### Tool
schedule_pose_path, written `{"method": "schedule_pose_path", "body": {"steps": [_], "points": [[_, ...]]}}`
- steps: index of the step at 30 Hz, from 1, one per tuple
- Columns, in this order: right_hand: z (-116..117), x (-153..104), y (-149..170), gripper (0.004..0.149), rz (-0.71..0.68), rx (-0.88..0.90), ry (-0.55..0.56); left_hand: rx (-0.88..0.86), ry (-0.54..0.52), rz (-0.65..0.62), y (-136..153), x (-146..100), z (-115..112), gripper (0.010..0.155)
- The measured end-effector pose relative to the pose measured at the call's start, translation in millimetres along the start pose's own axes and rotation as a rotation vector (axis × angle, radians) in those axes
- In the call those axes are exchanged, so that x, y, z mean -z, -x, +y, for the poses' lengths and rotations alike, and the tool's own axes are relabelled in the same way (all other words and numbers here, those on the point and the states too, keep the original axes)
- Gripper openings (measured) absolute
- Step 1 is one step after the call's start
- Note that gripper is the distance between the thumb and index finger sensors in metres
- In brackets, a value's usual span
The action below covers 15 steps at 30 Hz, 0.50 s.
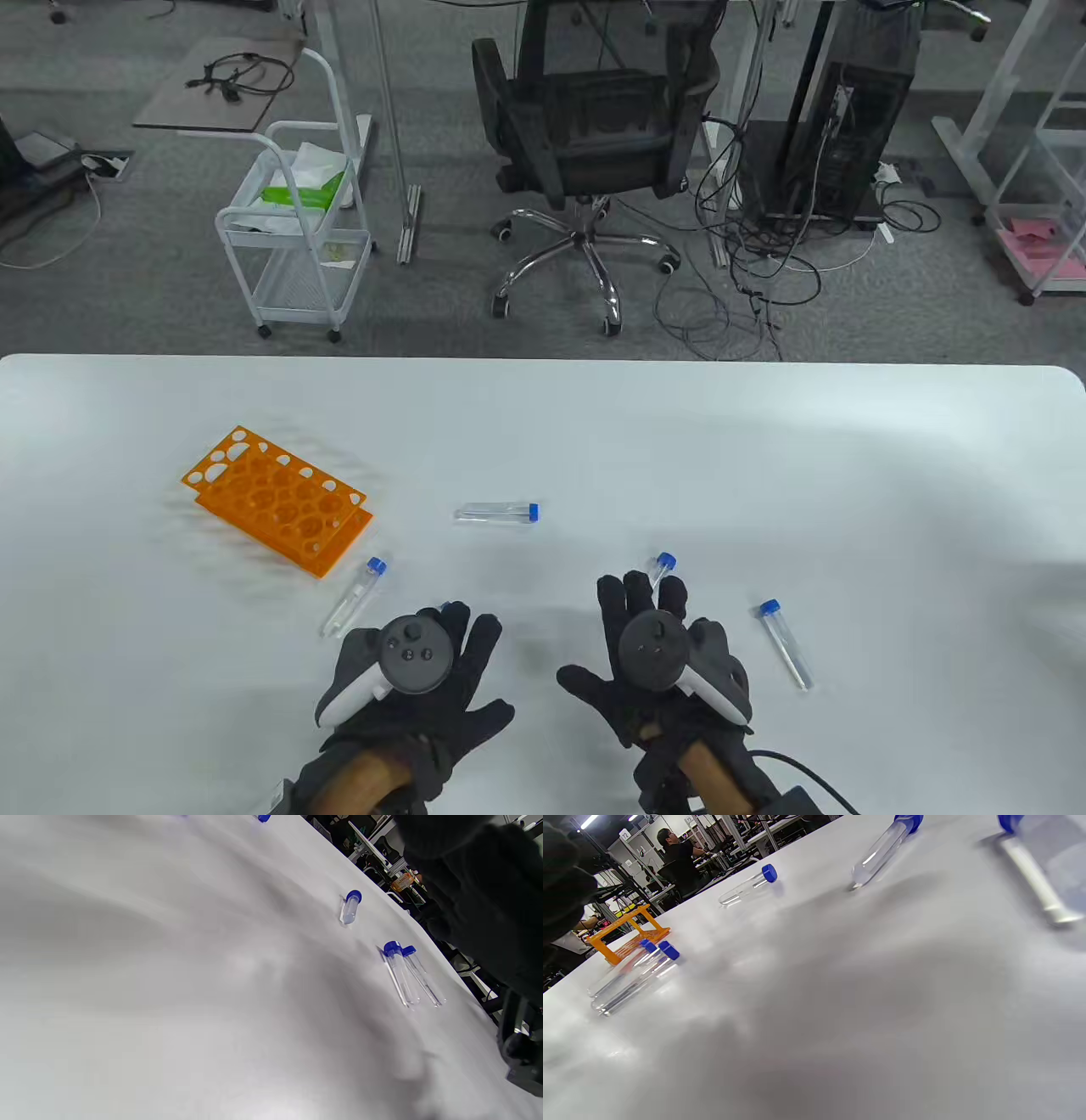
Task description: Insert test tubes into test tube rack (6 test tubes)
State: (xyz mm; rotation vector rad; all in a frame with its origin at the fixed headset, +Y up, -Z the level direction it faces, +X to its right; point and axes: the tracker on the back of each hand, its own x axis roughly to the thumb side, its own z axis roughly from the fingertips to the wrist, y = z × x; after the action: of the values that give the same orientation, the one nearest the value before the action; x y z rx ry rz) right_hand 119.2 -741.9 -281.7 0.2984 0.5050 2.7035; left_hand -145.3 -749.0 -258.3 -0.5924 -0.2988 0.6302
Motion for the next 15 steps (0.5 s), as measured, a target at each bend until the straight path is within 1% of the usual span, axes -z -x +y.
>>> {"method": "schedule_pose_path", "body": {"steps": [9,15], "points": [[-0.5,-0.4,-0.6,0.097,-0.002,0.001,0.000,-0.004,-0.017,-0.002,0.6,-0.6,1.7,0.081],[-0.7,0.1,0.9,0.097,0.002,0.008,0.003,-0.046,-0.056,0.001,4.4,-3.4,8.0,0.081]]}}
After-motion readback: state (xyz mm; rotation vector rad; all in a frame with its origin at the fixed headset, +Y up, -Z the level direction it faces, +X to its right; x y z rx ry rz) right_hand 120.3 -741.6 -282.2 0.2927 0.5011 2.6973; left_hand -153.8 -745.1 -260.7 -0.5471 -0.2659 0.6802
